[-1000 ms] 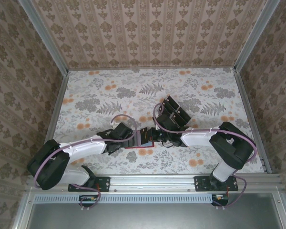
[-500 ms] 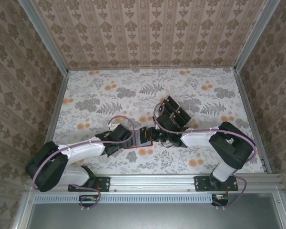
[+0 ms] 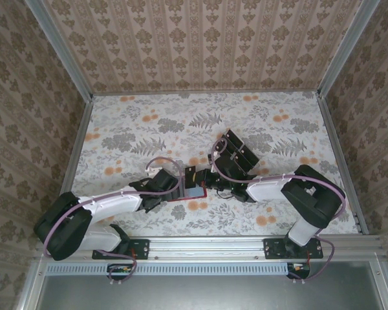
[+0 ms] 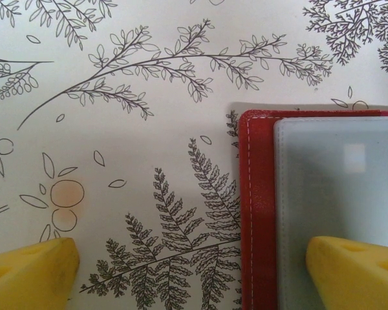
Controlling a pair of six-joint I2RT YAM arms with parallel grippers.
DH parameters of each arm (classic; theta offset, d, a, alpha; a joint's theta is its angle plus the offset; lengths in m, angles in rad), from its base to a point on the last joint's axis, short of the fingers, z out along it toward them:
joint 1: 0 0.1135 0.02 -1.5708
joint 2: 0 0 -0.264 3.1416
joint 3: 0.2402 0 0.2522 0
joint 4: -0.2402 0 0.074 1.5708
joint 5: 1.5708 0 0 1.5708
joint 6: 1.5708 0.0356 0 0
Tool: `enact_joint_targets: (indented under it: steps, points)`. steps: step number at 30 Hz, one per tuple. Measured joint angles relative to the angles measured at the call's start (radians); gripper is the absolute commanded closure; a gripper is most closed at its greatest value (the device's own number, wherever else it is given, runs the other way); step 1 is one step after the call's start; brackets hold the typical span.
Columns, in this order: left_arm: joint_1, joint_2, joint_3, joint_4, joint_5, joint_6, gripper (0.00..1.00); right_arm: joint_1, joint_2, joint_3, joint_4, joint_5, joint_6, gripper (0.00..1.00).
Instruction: Put the credit cards into the card holder
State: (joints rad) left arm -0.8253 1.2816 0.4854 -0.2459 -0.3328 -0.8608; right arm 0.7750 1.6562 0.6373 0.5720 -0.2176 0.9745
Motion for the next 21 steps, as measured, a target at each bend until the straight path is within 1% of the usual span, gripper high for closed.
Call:
enact_joint_targets:
  steps: [8, 21]
  points:
    - [0.000, -0.001, -0.002, 0.002, -0.001, 0.000, 0.00, 0.000, 0.073, -0.013, 0.093, -0.008, 0.043, 1.00]
    - [0.000, -0.001, -0.006, 0.008, -0.004, 0.000, 0.00, 0.002, 0.144, -0.051, 0.221, -0.031, 0.085, 1.00]
